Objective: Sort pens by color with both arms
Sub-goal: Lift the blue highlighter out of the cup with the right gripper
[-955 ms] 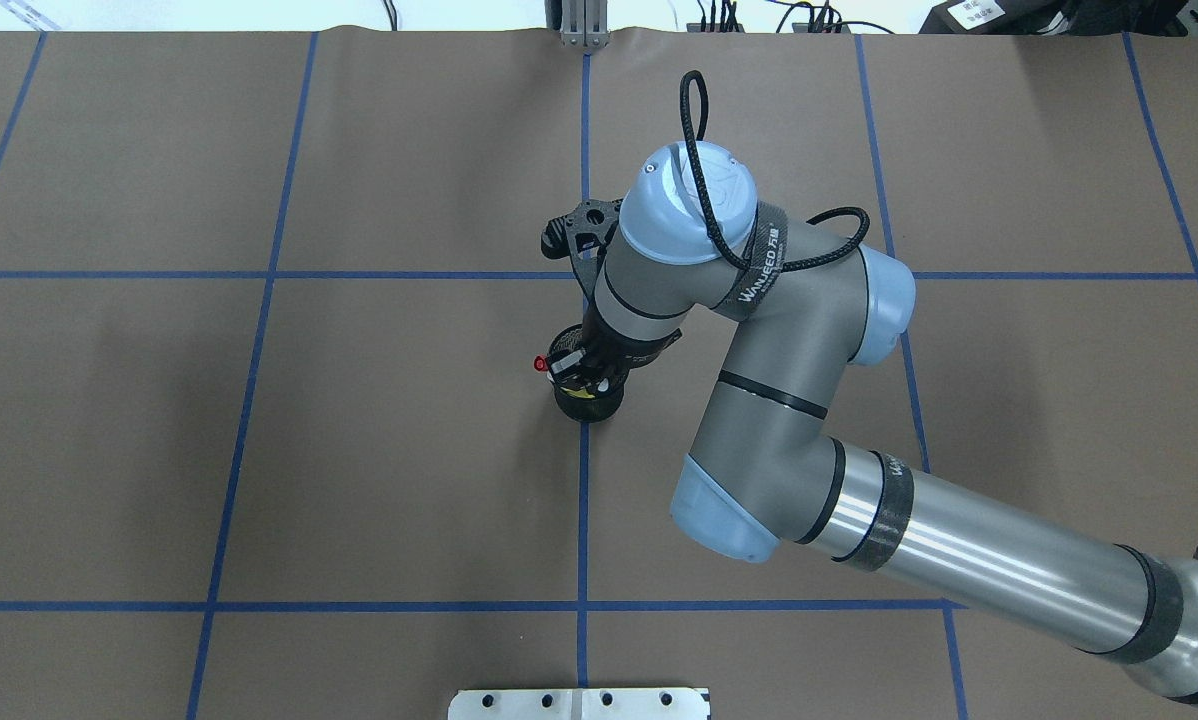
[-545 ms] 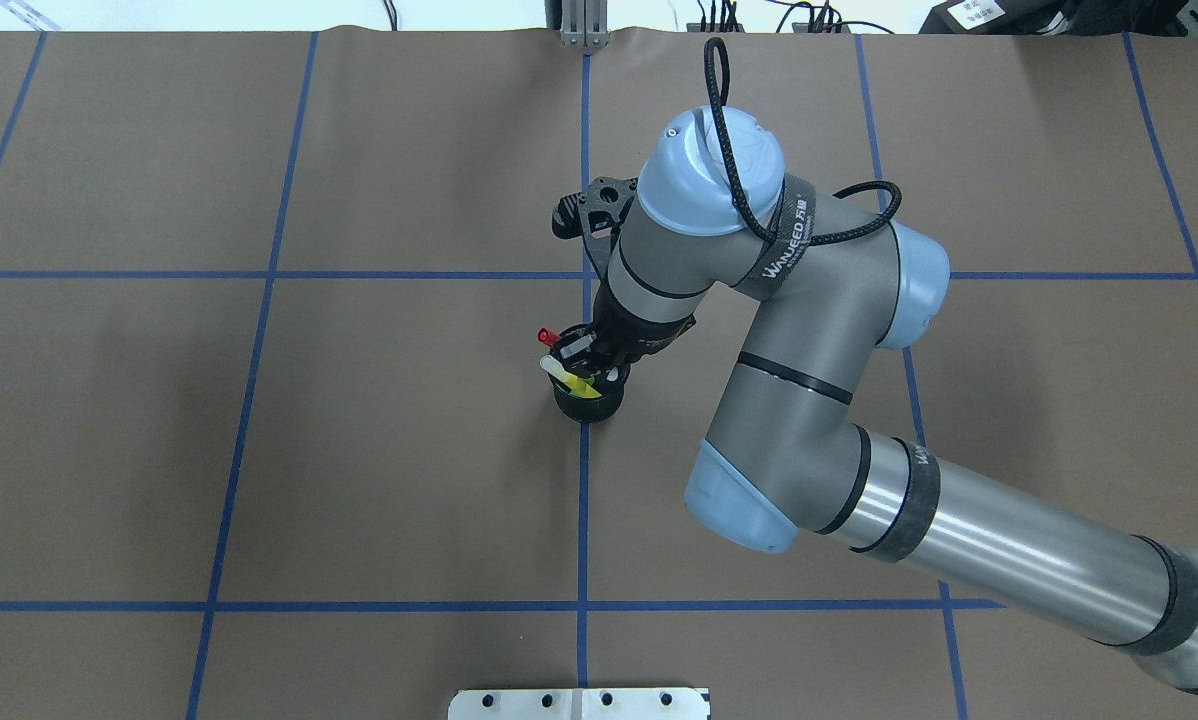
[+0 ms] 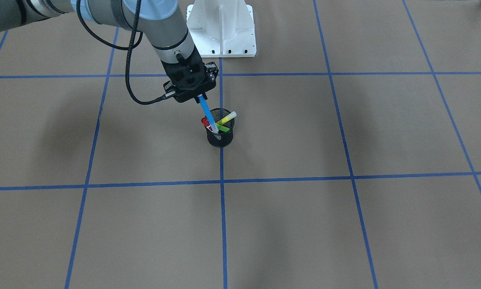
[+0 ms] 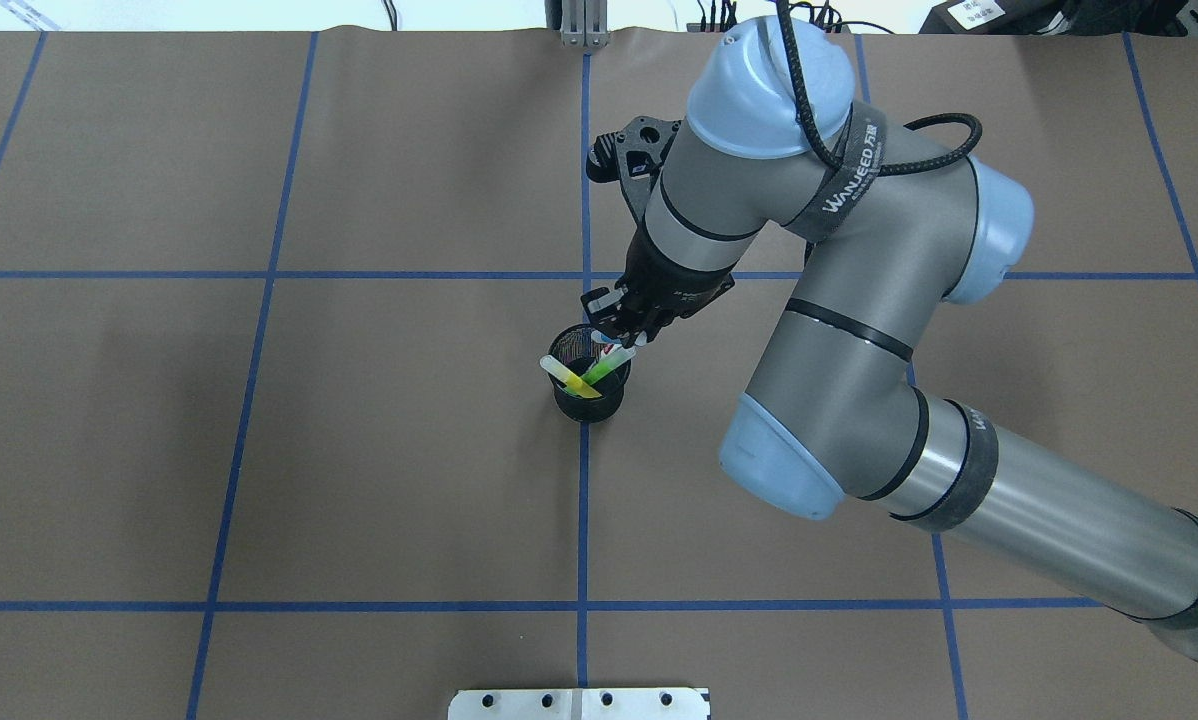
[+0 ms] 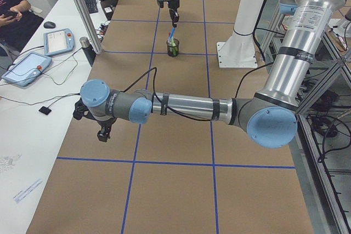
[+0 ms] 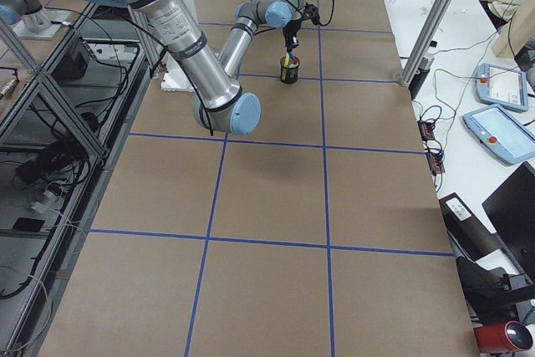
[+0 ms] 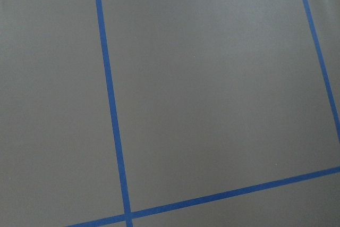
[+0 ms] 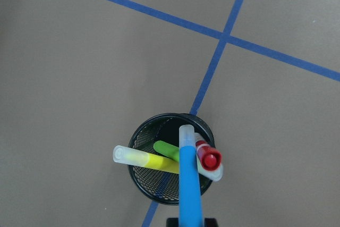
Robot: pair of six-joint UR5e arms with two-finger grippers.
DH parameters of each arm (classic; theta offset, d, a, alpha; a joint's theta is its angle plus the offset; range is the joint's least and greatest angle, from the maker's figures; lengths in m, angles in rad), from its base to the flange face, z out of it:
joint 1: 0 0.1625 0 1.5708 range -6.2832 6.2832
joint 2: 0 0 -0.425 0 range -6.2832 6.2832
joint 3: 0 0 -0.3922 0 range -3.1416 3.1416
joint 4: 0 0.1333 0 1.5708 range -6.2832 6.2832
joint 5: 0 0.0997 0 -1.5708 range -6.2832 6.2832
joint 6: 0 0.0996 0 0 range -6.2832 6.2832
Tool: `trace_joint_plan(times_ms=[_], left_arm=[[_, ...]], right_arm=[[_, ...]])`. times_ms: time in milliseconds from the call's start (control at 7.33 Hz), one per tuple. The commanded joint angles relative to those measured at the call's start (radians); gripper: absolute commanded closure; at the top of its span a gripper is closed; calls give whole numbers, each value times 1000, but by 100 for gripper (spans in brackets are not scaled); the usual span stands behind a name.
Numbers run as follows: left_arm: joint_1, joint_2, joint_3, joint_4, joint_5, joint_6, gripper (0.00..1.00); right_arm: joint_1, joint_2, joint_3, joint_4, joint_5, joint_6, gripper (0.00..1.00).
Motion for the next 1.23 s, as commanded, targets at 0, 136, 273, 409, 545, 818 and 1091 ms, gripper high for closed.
trace_joint_plan(times_ms=[0, 136, 273, 409, 545, 818, 1091], left_arm=[[7, -1, 1, -16, 0, -13, 0], [9, -1, 0, -21, 0, -22, 0], [12, -1, 1, -23, 0, -24, 0], [14, -1, 1, -23, 0, -24, 0], [14, -1, 1, -23, 0, -24, 0], [15, -1, 0, -26, 0, -24, 0], [15, 0, 0, -35, 0, -28, 0]], right_arm=[[15, 6, 57, -58, 4, 1, 83], [31, 6, 73, -59, 4, 1, 83], [53, 7, 90, -60, 1, 2, 83], [72, 4, 102, -60, -16, 31, 83], [93, 7, 97, -58, -86, 54, 85], [133, 6, 78, -50, -150, 62, 85], [129, 13, -16, 14, -261, 129, 84]])
